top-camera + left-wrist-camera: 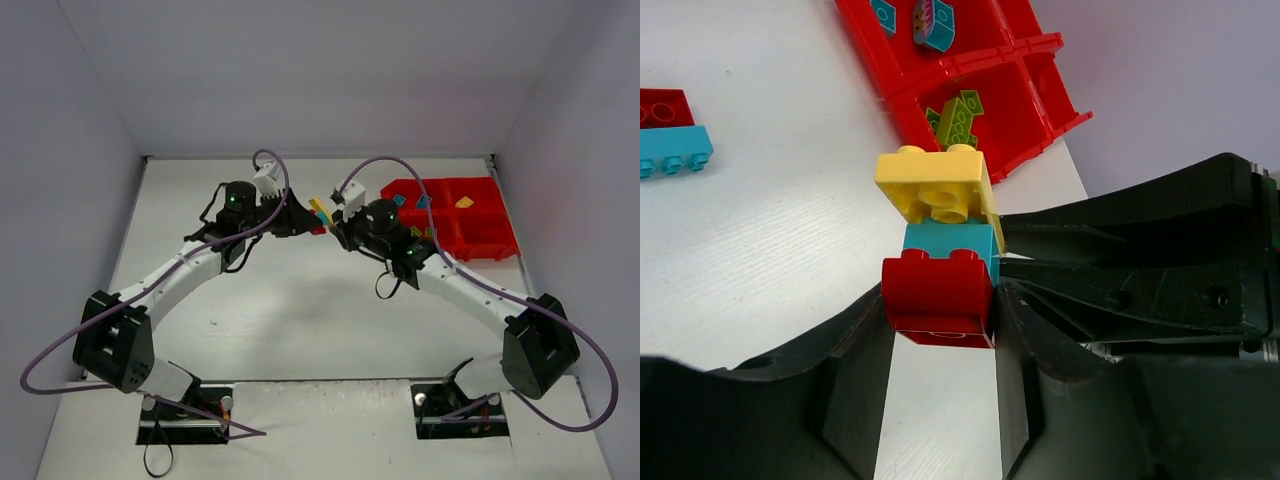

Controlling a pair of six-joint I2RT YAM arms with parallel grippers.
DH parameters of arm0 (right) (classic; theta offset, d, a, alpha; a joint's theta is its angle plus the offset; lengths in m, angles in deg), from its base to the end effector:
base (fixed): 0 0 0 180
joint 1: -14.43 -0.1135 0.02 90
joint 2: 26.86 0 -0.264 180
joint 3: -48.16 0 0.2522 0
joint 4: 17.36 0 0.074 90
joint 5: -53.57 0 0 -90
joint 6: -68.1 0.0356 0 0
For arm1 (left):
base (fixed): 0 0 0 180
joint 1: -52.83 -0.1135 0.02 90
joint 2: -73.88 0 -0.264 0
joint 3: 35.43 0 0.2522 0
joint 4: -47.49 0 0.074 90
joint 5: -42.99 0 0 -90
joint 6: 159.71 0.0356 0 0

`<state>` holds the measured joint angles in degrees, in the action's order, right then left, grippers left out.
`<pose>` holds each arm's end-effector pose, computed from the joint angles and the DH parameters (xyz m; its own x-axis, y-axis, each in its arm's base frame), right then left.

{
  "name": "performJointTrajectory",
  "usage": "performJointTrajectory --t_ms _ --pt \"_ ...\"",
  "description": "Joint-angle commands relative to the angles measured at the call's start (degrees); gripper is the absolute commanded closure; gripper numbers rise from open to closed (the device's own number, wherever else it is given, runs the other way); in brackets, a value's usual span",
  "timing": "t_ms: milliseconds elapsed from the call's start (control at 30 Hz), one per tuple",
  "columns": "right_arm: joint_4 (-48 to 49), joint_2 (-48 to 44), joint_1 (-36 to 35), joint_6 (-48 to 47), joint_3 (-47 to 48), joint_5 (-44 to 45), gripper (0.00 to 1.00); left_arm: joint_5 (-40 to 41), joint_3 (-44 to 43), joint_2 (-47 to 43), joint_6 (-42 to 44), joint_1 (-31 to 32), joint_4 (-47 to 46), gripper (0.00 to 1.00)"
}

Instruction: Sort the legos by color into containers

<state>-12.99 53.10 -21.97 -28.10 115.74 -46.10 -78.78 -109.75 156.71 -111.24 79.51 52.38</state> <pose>0.2607 0.1997 0.3042 -0.0339 -0.1572 -0.9870 -0.7268 0.6818 -0.0837 0.2935 -0.1685 0.3140 -0.7115 -0.2733 -0.6473 0.4911 0.4655 -0.7363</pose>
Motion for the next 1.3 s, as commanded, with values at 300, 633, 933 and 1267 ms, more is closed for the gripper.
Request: performJointTrajectory --t_ms 300,633,933,1267 --pt "2.1 -2.4 0.6 -3.5 0.8 4.8 1.0 -2.1 -2.2 -3.2 3.1 -0.7 -0.8 0.94" --pt "-5.3 0.6 15.1 5.3 5.1 14.7 1.0 -1.8 -5.4 -5.3 8.8 -1.0 7.4 0.94" --pt "-10.4 8.3 34.1 18.5 13.3 15.7 0.99 0.7 -12.4 -8.1 24.8 -1.0 20.5 0.93" --pt "-12.2 20.6 44.4 24.7 23.4 15.3 0.91 -1.4 -2.8 -16.1 34.9 -0.9 14.1 0.94"
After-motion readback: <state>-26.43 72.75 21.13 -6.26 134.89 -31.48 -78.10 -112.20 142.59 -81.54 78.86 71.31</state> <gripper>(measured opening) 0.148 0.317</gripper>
